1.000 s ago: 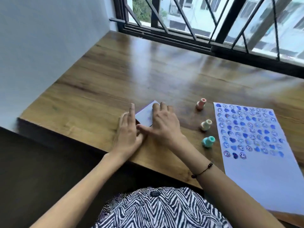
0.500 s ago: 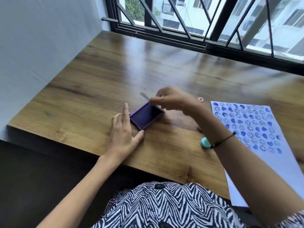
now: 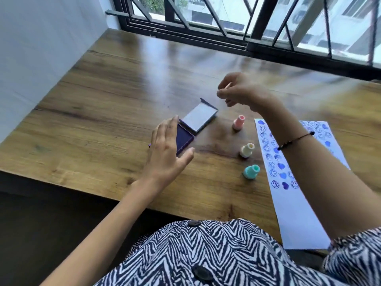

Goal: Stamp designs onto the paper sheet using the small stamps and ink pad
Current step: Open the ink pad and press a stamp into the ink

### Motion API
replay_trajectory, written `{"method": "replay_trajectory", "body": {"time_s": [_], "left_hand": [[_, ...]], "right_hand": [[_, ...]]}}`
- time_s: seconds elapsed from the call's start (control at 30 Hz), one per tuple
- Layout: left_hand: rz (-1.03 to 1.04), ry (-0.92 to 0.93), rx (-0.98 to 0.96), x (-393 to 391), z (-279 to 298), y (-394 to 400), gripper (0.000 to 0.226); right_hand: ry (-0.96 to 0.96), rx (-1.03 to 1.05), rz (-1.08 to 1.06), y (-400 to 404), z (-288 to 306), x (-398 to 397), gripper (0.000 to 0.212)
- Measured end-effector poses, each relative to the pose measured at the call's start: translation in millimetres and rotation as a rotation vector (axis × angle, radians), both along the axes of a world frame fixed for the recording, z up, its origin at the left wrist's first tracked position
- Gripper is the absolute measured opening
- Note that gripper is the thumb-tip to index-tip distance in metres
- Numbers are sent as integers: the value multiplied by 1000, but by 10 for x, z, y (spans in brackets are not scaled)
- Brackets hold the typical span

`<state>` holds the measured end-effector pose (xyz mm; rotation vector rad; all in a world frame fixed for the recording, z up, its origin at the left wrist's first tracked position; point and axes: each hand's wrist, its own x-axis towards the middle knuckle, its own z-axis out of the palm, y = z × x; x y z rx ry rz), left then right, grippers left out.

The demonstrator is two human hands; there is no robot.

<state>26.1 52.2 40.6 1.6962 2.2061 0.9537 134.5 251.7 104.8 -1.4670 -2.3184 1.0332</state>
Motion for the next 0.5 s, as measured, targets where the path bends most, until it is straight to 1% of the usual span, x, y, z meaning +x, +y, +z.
{"method": "replay_trajectory", "body": {"time_s": [0.07,0.13,0.2,0.23,0.3,0.33,0.37,0.4,0.43,0.5], "left_hand": [[-10,2,3,8,7,0,76],[-14,-11,13,11,3,-16,73],[-5,-51,20,18,-13,-31,67],[1,-70,28,21,-23,-37,64],[10,-96,67,26,-33,-50,55],[17,-106,92,25,-28,-60,50],[29,-121,116,21,-18,-68,46],[44,-146,137,18,-5,-67,42],[62,-194,152,14,11,-67,40],[85,-368,161,20,54,-67,35]], "right_hand": [[-107,184,14,9,-42,125,18],[-288,294,58,-44,-91,255,22],[-503,304,147,-119,-170,341,28],[-561,295,187,-151,-219,358,28],[-557,301,180,-216,-272,356,20],[-509,312,142,-249,-269,348,16],[-422,295,109,-285,-260,333,14],[-277,215,93,-340,-243,317,12],[-100,65,87,-437,-211,285,12],[238,-243,113,-688,-140,196,13]]}}
